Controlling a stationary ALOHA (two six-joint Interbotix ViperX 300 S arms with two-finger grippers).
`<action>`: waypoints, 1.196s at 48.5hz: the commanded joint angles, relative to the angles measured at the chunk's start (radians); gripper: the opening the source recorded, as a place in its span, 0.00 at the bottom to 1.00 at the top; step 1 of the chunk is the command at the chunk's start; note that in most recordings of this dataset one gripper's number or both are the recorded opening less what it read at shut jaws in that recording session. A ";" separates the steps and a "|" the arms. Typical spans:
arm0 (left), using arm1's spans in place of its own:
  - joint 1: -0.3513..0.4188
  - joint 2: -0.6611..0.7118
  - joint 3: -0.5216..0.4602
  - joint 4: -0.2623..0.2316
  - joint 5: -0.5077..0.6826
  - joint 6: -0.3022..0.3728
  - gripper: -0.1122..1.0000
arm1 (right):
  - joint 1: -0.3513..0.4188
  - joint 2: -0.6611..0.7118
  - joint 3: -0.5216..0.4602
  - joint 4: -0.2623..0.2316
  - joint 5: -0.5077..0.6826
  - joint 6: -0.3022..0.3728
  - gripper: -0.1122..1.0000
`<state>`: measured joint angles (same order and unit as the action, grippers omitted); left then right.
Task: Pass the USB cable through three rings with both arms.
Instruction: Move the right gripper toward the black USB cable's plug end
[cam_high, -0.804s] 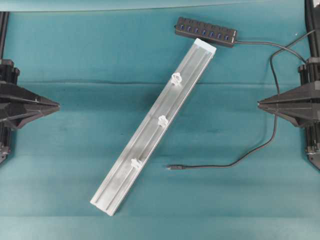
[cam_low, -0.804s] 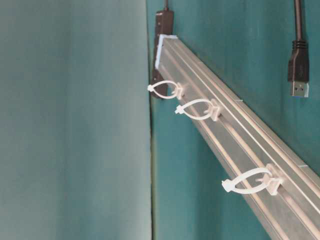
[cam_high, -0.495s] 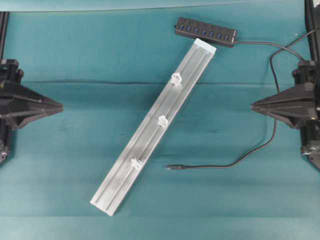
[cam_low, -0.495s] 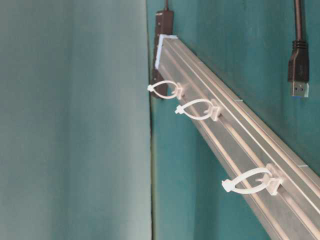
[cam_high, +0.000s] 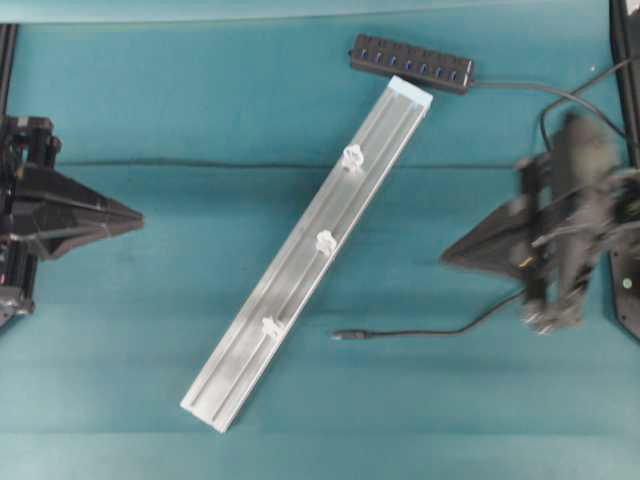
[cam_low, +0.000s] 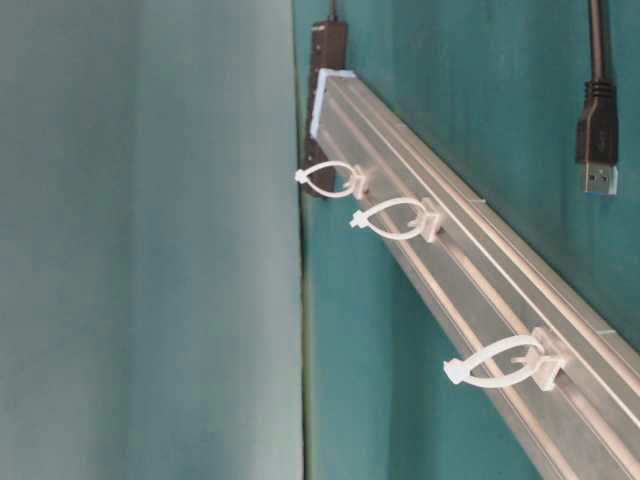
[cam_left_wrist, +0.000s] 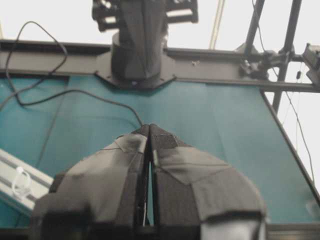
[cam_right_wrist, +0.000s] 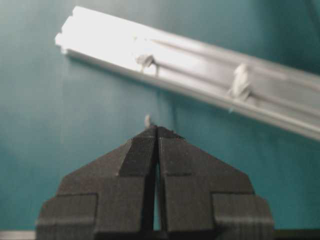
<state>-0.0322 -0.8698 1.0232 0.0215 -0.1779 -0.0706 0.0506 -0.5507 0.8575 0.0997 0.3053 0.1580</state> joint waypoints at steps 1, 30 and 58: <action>-0.002 0.009 -0.025 0.002 -0.006 0.002 0.09 | 0.025 0.095 -0.069 0.003 0.055 0.008 0.10; -0.009 -0.005 -0.025 0.002 0.003 0.002 0.09 | 0.034 0.482 -0.339 -0.002 0.397 0.005 0.12; -0.009 -0.014 -0.026 0.002 0.005 0.003 0.09 | 0.081 0.578 -0.360 -0.081 0.442 0.005 0.78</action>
<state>-0.0399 -0.8851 1.0232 0.0215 -0.1687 -0.0690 0.1135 0.0031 0.5123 0.0230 0.7593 0.1580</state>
